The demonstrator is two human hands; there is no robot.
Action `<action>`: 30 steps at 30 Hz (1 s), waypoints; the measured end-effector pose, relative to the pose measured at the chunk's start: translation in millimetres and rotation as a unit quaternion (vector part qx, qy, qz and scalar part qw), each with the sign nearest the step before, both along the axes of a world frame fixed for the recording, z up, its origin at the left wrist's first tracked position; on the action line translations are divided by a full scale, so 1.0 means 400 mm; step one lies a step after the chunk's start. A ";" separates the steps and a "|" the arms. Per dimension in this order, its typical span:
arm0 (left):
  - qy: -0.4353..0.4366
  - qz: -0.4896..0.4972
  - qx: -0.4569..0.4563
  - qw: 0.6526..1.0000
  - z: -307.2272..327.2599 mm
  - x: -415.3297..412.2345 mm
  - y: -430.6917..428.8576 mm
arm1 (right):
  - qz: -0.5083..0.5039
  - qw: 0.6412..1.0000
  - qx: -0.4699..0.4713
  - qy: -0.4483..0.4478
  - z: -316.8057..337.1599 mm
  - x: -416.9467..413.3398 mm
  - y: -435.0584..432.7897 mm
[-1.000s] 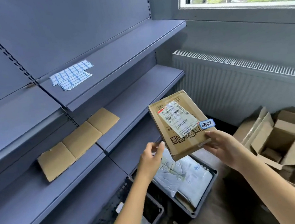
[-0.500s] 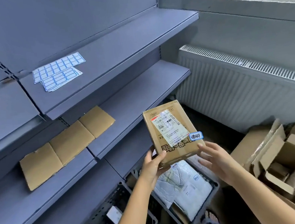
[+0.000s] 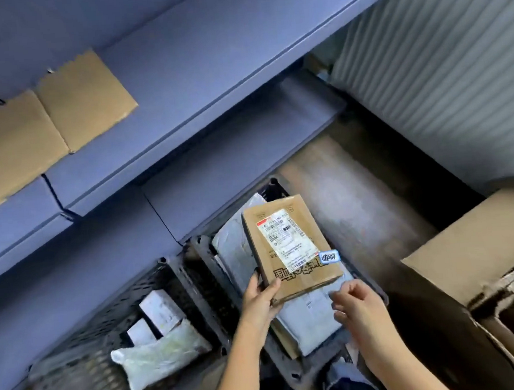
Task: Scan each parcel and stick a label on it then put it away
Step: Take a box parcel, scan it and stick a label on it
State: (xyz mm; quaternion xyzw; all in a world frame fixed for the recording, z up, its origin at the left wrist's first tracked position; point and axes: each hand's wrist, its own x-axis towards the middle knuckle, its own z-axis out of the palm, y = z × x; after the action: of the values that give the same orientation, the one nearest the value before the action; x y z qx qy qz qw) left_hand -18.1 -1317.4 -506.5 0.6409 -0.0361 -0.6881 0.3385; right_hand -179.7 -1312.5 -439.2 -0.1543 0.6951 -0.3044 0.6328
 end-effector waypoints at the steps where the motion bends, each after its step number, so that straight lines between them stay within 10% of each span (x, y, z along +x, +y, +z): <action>1: 0.002 0.007 0.007 1.000 -0.042 -0.007 0.000 | 0.009 1.000 0.008 0.001 -0.040 0.004 -0.005; 16: -0.127 -0.047 0.052 0.989 -0.481 -0.083 -0.003 | 0.046 0.997 0.062 -0.003 -0.345 0.017 -0.033; 30: -0.195 0.012 0.094 0.976 -0.210 0.106 0.066 | 0.145 0.988 0.056 -0.004 -0.209 0.133 -0.036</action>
State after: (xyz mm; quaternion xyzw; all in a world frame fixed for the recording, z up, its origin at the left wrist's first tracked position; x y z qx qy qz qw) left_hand 24.3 -1291.1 -590.3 0.7918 -0.0290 -0.5464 0.2713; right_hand -126.7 -1326.9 -523.0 -0.2169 0.6784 -0.1705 0.6809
